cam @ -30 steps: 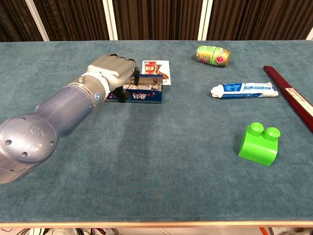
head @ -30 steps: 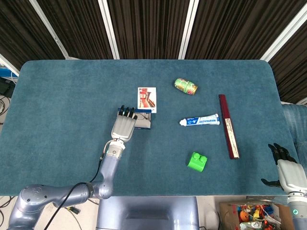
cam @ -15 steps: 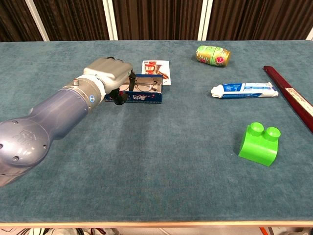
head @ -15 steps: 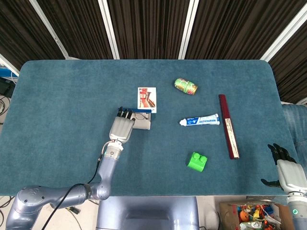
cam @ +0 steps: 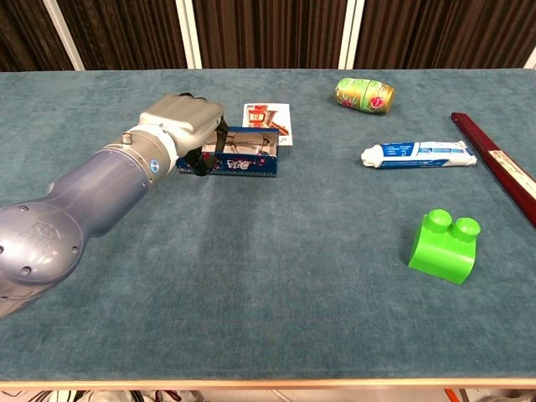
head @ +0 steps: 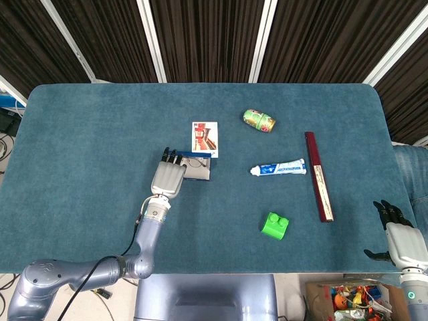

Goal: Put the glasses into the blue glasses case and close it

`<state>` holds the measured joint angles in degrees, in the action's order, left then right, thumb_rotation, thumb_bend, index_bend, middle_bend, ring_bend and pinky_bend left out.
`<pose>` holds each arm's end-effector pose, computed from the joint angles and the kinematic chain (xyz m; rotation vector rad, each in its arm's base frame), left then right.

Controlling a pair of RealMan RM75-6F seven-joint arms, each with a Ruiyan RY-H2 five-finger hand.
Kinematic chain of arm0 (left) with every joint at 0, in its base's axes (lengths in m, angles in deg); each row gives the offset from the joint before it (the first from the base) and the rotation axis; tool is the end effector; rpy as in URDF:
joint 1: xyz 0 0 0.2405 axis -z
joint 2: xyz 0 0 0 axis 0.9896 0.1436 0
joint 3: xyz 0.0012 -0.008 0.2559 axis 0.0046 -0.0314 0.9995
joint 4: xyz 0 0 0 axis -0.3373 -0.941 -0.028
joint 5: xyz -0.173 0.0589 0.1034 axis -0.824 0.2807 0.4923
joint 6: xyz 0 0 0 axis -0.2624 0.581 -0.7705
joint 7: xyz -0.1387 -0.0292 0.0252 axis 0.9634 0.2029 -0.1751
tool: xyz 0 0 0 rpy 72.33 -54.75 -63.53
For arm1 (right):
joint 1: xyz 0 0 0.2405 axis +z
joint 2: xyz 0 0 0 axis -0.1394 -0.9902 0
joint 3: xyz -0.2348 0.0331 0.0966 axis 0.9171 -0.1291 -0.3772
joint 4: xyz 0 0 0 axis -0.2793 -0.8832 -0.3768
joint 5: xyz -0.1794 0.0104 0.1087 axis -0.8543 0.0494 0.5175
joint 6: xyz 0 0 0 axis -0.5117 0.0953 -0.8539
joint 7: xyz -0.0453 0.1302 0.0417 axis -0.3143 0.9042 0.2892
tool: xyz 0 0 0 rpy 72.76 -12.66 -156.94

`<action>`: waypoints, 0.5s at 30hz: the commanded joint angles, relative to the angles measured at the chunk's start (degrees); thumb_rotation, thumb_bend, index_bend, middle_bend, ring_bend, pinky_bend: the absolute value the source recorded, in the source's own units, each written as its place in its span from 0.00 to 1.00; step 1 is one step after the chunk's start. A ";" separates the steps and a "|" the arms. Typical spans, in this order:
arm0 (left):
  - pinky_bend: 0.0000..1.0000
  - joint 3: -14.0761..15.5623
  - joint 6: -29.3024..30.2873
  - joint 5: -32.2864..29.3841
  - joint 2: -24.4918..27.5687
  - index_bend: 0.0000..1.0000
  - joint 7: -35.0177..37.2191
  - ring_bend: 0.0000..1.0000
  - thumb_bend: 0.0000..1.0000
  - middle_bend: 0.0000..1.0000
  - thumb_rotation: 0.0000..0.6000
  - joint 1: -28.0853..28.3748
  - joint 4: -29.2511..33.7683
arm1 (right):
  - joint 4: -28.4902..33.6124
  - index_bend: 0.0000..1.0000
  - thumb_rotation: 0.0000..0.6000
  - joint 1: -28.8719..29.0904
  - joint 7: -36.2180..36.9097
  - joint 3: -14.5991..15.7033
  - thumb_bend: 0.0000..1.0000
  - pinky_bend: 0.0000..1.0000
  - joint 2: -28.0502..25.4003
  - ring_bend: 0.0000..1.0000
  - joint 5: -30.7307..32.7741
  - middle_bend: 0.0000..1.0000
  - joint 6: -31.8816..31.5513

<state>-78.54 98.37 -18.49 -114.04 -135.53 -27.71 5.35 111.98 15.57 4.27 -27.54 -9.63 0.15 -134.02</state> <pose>-0.0818 0.3678 -0.0957 -1.7528 -0.7024 -0.7025 -0.3271 -0.1866 0.1597 1.3200 -1.1268 0.5964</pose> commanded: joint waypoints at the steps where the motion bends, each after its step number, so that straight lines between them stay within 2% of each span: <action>1: 0.05 -0.03 0.05 -0.07 -0.10 0.53 -0.15 0.06 0.45 0.20 1.00 -0.04 -0.18 | -0.01 0.00 1.00 0.01 -0.02 0.01 0.10 0.23 0.00 0.03 0.01 0.00 0.01; 9: 0.05 -0.16 -0.07 -0.22 -0.06 0.54 -0.31 0.06 0.45 0.21 1.00 -0.24 -0.41 | 0.03 0.00 1.00 0.09 -0.08 0.01 0.10 0.23 0.00 0.03 0.09 0.00 0.10; 15: 0.05 -0.81 -0.32 -0.95 0.71 0.55 0.10 0.06 0.46 0.20 1.00 -0.64 1.81 | 0.08 0.00 1.00 0.06 -0.05 0.01 0.10 0.23 0.02 0.03 0.11 0.00 -0.01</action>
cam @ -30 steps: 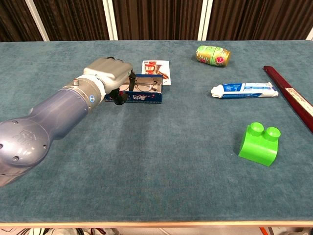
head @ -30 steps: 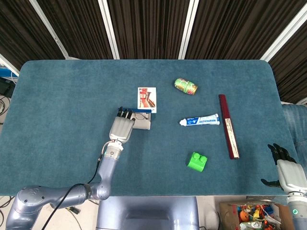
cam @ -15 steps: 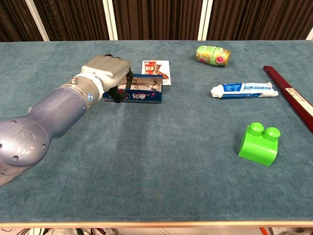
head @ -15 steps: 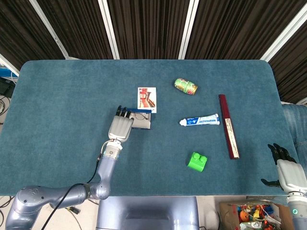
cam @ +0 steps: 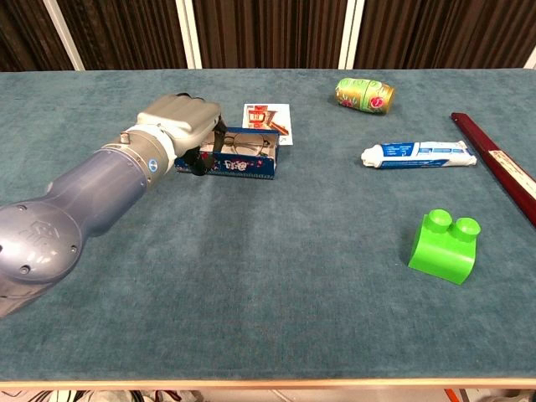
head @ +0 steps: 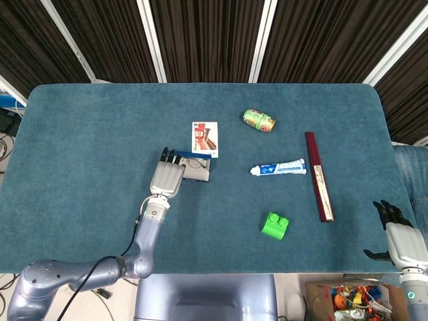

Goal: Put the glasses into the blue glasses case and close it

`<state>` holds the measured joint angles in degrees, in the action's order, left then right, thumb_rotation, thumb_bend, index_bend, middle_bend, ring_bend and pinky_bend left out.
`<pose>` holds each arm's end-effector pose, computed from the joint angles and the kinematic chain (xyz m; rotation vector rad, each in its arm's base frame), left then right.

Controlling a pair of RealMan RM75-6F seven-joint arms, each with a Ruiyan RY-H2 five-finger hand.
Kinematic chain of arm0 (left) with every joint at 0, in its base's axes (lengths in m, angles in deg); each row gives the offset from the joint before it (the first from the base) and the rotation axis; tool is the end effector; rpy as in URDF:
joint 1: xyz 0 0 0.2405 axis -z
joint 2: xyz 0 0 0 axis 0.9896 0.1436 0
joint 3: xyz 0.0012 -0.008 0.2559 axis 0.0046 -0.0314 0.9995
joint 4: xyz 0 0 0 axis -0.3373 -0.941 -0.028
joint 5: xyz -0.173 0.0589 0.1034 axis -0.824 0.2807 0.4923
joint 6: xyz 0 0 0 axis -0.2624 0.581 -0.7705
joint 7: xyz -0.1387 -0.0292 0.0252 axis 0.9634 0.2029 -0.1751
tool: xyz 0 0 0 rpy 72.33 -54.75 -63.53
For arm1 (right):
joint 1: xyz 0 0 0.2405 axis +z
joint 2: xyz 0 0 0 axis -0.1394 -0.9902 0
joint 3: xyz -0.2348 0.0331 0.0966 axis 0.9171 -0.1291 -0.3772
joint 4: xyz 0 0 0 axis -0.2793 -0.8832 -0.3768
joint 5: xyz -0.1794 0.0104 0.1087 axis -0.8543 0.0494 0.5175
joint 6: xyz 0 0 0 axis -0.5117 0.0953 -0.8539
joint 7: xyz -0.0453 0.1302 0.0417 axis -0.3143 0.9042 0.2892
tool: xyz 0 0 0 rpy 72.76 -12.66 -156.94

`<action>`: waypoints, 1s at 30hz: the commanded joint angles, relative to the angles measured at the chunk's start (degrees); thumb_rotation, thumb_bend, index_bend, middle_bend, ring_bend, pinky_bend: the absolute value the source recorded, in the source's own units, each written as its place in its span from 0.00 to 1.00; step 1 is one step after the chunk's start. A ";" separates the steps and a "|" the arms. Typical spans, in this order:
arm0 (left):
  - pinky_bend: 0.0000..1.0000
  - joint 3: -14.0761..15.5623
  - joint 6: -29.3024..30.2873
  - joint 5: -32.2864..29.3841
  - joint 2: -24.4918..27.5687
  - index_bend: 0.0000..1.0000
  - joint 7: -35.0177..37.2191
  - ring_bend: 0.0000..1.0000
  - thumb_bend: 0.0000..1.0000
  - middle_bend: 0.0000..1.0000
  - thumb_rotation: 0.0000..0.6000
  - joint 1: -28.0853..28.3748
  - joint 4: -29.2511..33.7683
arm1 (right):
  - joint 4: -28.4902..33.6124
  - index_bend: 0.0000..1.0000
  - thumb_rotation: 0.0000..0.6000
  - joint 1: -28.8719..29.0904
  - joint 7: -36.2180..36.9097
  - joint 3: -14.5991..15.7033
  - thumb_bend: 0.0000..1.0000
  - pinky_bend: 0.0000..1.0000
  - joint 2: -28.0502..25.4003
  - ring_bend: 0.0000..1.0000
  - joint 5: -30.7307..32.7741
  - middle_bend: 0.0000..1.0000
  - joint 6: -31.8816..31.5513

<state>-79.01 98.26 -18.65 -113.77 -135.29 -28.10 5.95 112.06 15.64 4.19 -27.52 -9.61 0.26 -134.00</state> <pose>-0.0825 0.3678 -0.0942 -1.7462 -0.7220 -0.7083 -0.3269 -0.1868 0.1594 1.3201 -1.1280 0.5960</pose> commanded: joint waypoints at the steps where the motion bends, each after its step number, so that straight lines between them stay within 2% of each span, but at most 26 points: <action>1: 0.05 -0.60 -0.46 -1.86 0.82 0.55 -0.54 0.06 0.45 0.20 1.00 -0.45 2.35 | 0.02 0.00 1.00 -0.02 0.08 -0.01 0.10 0.23 -0.01 0.03 0.02 0.00 -0.02; 7: 0.05 -0.63 0.91 -7.63 6.36 0.55 -5.15 0.06 0.45 0.20 1.00 -2.30 13.33 | 0.04 0.00 1.00 -0.01 0.39 0.00 0.10 0.23 -0.13 0.03 0.00 0.00 0.10; 16: 0.04 1.71 4.70 -7.54 13.28 0.55 -6.34 0.06 0.45 0.19 1.00 -4.83 24.67 | 0.14 0.00 1.00 0.02 0.22 0.10 0.10 0.23 -0.08 0.03 -0.10 0.00 0.11; 22: 0.04 2.91 5.51 -5.00 14.68 0.55 -5.28 0.05 0.45 0.19 1.00 -5.02 26.20 | 0.23 0.00 1.00 0.03 0.00 0.14 0.10 0.23 -0.04 0.03 0.07 0.00 0.11; 30: 0.02 2.47 3.56 -3.38 13.05 0.55 -4.36 0.03 0.46 0.19 1.00 -2.72 22.01 | 0.36 0.00 1.00 0.10 -0.11 0.12 0.10 0.23 -0.13 0.03 0.54 0.00 0.38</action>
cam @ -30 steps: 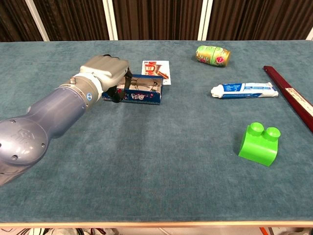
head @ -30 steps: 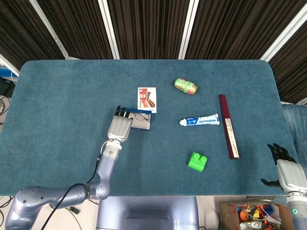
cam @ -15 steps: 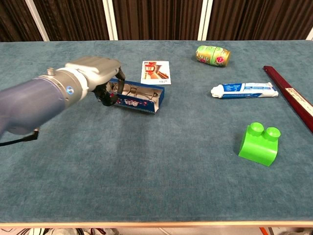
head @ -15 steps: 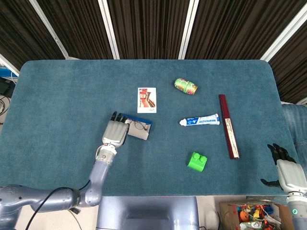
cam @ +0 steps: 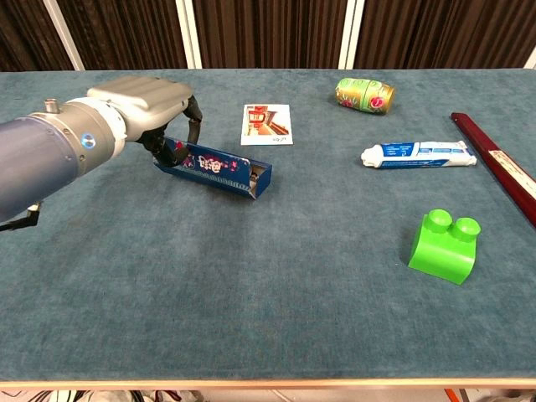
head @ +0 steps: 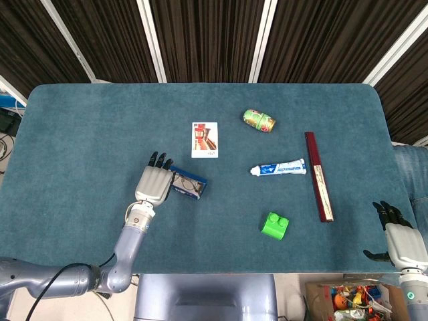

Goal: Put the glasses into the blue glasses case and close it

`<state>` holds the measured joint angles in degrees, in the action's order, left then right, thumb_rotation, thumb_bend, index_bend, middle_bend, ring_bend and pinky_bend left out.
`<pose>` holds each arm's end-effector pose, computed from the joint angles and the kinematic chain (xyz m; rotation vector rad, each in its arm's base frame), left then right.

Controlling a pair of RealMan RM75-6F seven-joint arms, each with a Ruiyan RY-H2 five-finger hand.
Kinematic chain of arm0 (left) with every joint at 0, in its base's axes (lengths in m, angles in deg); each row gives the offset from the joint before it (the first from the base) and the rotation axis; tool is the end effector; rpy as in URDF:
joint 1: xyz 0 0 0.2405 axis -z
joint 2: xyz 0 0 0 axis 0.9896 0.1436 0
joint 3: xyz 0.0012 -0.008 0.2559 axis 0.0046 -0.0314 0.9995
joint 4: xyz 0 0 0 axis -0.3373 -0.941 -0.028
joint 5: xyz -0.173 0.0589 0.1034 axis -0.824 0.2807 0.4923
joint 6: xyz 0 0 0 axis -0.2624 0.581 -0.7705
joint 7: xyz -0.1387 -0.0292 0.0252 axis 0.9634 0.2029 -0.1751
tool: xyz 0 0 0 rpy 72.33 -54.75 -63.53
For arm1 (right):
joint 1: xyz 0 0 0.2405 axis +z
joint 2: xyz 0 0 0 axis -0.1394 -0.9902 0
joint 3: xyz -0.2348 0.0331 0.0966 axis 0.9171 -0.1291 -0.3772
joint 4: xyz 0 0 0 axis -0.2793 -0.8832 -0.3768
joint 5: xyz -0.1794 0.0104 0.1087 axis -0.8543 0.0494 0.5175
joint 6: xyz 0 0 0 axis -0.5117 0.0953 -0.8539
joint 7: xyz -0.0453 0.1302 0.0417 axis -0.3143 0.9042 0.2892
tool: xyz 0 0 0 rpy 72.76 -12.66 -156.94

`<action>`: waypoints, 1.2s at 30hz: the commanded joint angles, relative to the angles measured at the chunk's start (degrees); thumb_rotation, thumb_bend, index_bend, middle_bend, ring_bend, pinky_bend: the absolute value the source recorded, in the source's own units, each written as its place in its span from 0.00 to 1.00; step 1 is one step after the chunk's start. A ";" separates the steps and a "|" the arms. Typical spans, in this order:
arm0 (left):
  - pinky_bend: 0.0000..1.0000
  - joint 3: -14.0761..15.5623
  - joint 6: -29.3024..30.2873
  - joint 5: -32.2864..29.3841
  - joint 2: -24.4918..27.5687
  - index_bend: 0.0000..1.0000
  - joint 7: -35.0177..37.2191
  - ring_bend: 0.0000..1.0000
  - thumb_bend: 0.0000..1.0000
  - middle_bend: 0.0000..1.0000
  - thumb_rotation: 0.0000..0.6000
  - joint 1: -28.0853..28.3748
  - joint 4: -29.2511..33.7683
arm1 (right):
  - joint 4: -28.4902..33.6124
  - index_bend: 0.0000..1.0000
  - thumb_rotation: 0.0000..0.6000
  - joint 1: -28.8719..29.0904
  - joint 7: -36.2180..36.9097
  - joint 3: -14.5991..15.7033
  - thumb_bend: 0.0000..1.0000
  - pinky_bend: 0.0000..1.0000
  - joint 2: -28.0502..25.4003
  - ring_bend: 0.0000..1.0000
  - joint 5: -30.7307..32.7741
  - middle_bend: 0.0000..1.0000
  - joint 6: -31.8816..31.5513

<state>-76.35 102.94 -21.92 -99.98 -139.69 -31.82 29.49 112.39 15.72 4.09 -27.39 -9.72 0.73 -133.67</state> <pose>-0.0858 0.3388 -0.0412 -1.7933 -0.7629 -0.7135 -0.3270 -0.1861 0.1585 1.3188 -1.1391 0.5898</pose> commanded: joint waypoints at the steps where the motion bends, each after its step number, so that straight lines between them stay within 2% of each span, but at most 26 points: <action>1: 0.02 -0.30 -1.38 -0.41 -0.95 0.55 -0.08 0.03 0.45 0.19 1.00 1.28 -1.96 | 0.03 0.00 1.00 0.04 -0.03 -0.01 0.10 0.23 -0.04 0.03 0.12 0.00 0.10; 15: 0.02 -0.88 -3.43 -1.89 -4.68 0.55 -0.68 0.03 0.45 0.18 1.00 4.69 -9.00 | 0.21 0.00 1.00 0.22 -0.21 0.07 0.10 0.23 -0.27 0.03 0.63 0.00 0.60; 36: 0.02 -2.48 -4.38 -3.51 -7.75 0.55 0.00 0.03 0.46 0.18 1.00 7.22 -15.08 | 0.64 0.00 1.00 0.45 -1.20 0.22 0.10 0.23 -0.46 0.03 1.54 0.00 0.97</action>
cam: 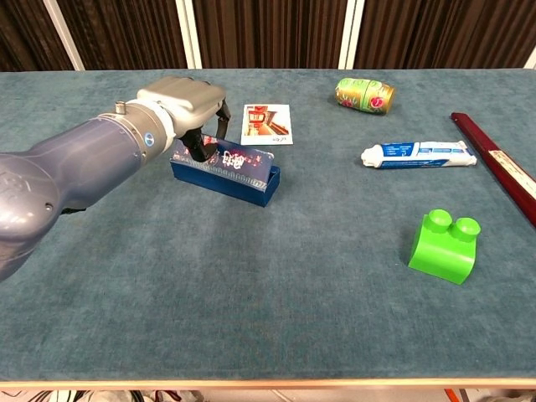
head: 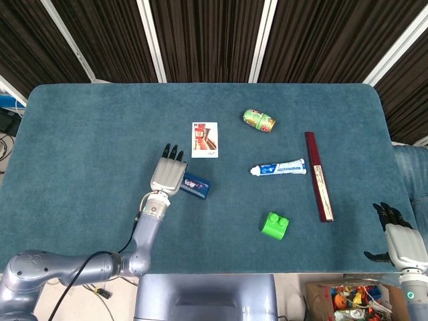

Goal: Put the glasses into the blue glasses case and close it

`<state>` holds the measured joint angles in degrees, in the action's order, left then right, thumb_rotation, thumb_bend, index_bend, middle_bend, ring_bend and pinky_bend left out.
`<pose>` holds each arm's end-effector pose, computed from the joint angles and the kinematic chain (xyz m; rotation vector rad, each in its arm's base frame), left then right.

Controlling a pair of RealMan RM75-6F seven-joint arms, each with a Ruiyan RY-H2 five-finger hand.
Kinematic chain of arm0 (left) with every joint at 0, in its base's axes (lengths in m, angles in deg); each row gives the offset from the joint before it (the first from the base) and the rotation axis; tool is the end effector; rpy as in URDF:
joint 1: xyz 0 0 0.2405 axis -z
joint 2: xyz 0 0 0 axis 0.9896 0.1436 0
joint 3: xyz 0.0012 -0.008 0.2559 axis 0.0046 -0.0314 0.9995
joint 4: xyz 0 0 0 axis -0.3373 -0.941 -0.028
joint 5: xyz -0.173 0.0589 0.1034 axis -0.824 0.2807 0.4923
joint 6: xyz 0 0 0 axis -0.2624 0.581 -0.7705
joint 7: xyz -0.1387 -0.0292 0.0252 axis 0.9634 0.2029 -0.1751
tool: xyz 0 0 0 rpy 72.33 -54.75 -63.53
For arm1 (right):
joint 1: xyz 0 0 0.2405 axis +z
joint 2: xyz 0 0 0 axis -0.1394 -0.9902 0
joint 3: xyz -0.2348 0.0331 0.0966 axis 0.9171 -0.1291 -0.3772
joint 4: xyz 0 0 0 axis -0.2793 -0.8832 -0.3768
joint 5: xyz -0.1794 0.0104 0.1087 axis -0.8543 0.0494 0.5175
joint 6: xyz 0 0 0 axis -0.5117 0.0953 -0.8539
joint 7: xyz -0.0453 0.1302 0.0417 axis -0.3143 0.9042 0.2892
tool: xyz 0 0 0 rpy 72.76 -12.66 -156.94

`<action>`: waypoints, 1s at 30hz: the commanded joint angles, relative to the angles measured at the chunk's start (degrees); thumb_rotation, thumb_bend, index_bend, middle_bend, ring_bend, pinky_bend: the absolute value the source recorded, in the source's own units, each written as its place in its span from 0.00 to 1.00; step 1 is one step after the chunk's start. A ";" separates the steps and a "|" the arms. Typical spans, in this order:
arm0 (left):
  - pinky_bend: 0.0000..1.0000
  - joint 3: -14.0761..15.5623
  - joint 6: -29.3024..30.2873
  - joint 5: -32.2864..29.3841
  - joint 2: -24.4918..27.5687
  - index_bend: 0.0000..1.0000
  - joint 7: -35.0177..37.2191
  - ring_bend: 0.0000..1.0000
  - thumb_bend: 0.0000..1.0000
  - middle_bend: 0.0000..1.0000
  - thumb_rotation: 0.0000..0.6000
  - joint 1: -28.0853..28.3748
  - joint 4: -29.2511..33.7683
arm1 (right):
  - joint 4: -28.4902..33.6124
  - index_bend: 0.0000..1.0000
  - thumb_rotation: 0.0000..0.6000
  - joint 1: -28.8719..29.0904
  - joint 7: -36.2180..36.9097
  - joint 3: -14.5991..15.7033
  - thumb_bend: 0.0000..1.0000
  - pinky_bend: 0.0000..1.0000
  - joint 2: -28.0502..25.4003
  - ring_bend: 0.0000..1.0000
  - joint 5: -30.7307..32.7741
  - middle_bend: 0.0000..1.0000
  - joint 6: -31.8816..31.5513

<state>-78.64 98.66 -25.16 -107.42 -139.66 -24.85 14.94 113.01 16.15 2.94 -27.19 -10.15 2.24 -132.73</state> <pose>-0.0665 0.3711 -0.0724 -1.7917 -0.7124 -0.6837 -0.3280 -0.1860 0.1580 1.3214 -1.1511 0.5600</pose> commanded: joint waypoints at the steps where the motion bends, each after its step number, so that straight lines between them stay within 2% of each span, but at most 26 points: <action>1: 0.02 -0.36 -0.19 -0.45 -0.57 0.55 0.02 0.03 0.45 0.18 1.00 0.42 -1.00 | 0.04 0.00 1.00 0.05 -0.13 0.02 0.10 0.23 -0.02 0.03 0.09 0.00 0.06; 20: 0.02 -1.27 -1.13 -1.61 -3.42 0.52 0.07 0.03 0.45 0.18 1.00 2.25 -6.06 | 0.14 0.00 1.00 0.15 -0.43 0.03 0.10 0.23 0.01 0.03 0.50 0.00 0.02; 26: 0.02 -1.37 -1.55 -2.06 -4.25 0.44 -0.04 0.03 0.45 0.17 1.00 2.61 -7.37 | 0.19 0.00 1.00 0.18 -0.49 0.05 0.10 0.23 -0.03 0.03 0.65 0.00 0.07; 30: 0.02 -1.47 -1.64 -2.24 -4.69 0.31 0.00 0.03 0.45 0.17 1.00 2.73 -7.89 | 0.23 0.00 1.00 0.20 -0.50 0.04 0.10 0.23 -0.05 0.03 0.77 0.00 0.11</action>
<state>-80.09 97.02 -27.38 -112.09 -139.67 -22.14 7.07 113.24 16.35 2.45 -27.14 -10.21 3.01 -132.63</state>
